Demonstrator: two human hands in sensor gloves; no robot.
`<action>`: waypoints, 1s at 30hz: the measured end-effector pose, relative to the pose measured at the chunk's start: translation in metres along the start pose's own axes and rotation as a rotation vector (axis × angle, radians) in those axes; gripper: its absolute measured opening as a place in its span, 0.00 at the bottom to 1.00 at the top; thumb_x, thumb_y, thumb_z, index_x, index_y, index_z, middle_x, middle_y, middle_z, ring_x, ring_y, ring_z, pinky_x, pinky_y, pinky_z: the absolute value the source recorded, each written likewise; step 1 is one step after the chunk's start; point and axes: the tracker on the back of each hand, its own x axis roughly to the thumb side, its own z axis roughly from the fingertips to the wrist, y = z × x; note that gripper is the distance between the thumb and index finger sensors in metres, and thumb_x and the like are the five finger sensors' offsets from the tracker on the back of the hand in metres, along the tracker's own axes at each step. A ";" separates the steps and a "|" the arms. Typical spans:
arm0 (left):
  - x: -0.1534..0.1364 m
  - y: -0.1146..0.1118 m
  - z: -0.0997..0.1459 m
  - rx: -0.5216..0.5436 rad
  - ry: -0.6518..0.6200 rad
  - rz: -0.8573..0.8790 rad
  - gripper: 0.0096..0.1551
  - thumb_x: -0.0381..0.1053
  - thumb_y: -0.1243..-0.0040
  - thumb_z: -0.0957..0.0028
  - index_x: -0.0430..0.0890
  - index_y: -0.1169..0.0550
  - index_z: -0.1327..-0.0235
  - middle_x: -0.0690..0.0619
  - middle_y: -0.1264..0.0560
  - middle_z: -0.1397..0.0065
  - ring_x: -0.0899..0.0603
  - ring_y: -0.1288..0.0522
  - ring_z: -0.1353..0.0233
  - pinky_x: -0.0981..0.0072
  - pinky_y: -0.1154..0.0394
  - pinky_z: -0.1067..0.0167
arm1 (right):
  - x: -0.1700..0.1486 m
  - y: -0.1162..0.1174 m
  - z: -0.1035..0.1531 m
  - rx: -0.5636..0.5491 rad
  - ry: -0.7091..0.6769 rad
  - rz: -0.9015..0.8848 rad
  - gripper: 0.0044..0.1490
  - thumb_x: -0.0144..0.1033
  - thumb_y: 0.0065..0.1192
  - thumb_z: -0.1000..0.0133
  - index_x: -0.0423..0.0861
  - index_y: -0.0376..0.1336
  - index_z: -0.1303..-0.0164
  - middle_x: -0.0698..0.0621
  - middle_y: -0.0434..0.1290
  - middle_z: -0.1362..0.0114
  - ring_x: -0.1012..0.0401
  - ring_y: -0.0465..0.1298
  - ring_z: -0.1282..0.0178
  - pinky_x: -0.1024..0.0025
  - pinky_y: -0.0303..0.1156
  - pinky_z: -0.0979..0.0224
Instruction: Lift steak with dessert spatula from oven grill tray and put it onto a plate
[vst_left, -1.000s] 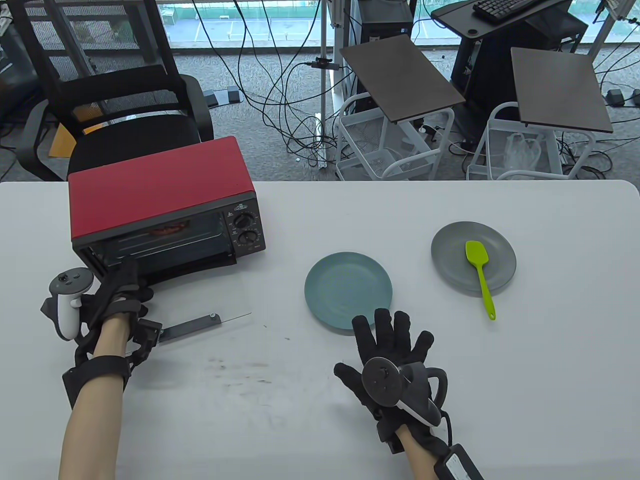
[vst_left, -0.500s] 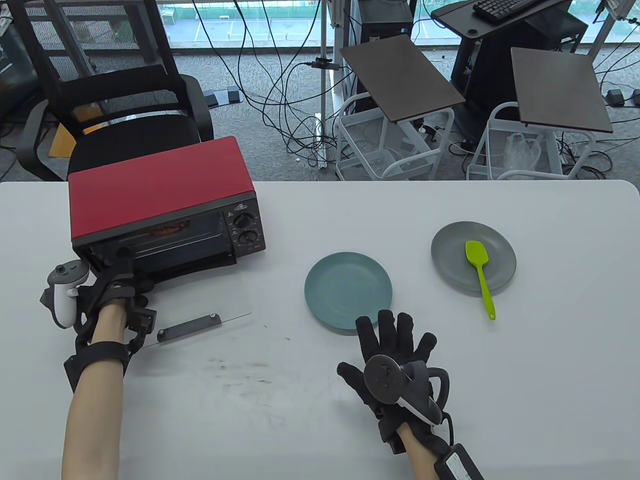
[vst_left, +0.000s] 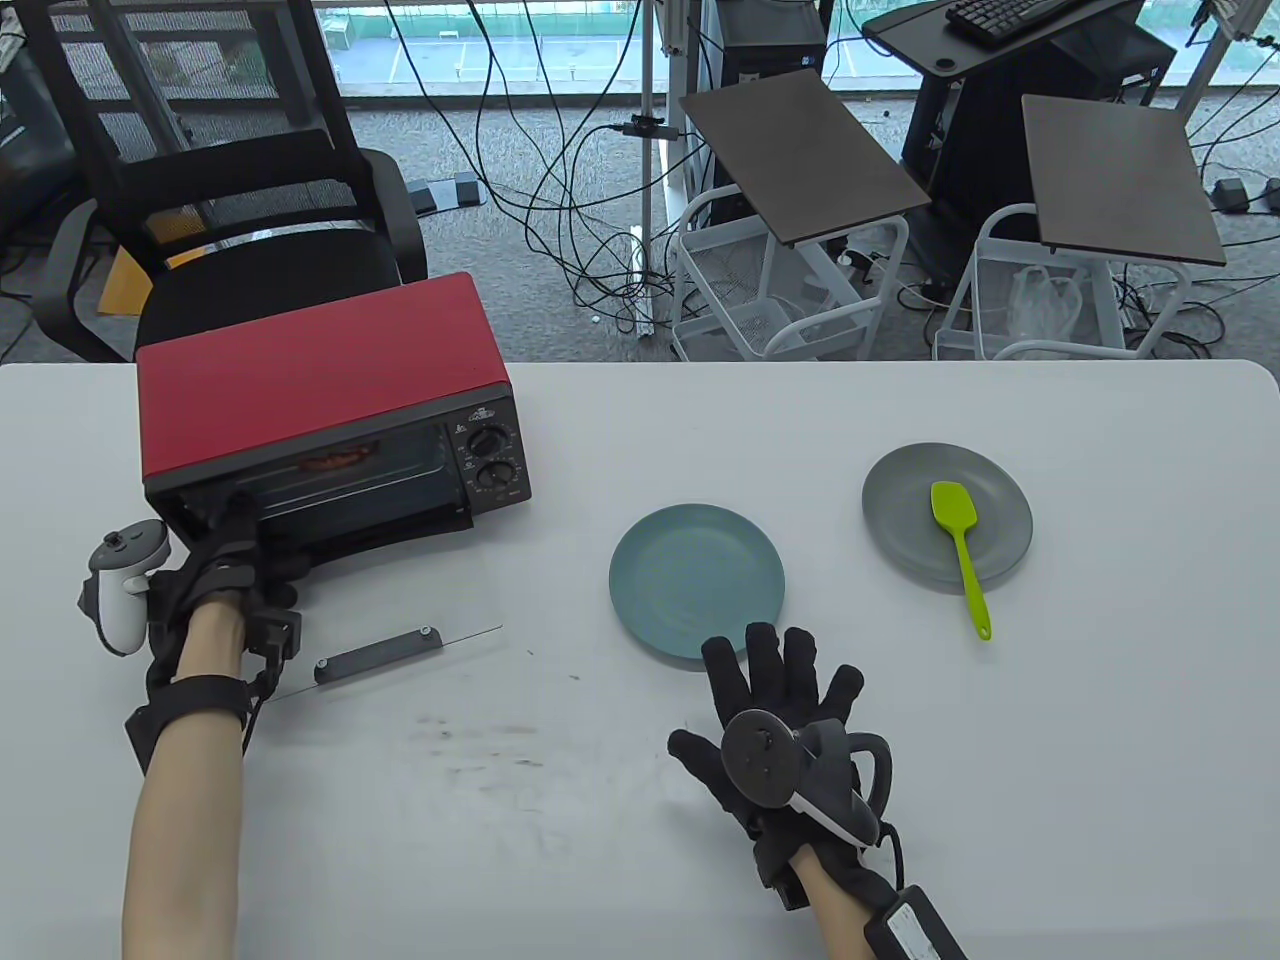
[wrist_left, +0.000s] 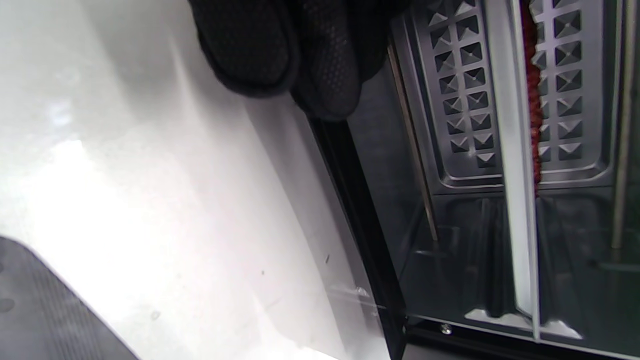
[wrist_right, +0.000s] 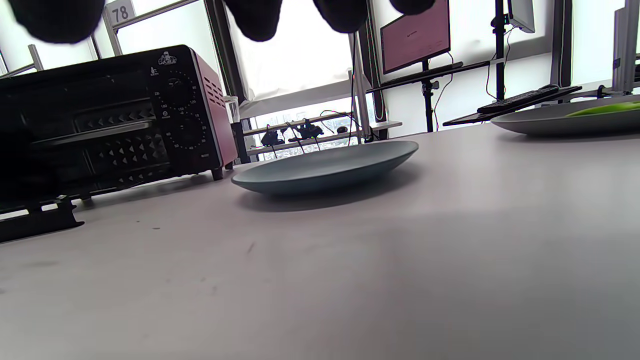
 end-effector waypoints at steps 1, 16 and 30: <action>0.000 0.000 0.000 0.002 -0.001 0.003 0.46 0.89 0.72 0.25 0.60 0.41 0.07 0.74 0.35 0.13 0.88 0.23 0.35 0.82 0.18 0.39 | 0.000 0.000 0.000 0.001 0.002 0.001 0.58 0.75 0.45 0.48 0.52 0.41 0.13 0.37 0.39 0.11 0.34 0.36 0.15 0.19 0.36 0.27; -0.014 -0.006 0.009 0.052 -0.081 0.122 0.34 0.81 0.71 0.18 0.58 0.42 0.15 0.76 0.29 0.21 0.74 0.19 0.32 0.74 0.17 0.36 | 0.003 0.003 -0.003 0.016 -0.015 0.017 0.58 0.74 0.45 0.48 0.52 0.41 0.12 0.37 0.39 0.11 0.34 0.36 0.15 0.19 0.36 0.27; -0.029 -0.027 0.033 0.066 -0.104 0.411 0.27 0.70 0.63 0.24 0.51 0.40 0.27 0.67 0.22 0.34 0.62 0.11 0.41 0.71 0.12 0.45 | 0.006 0.005 -0.003 0.009 -0.046 0.005 0.58 0.74 0.45 0.47 0.52 0.40 0.13 0.37 0.39 0.11 0.34 0.37 0.15 0.19 0.38 0.26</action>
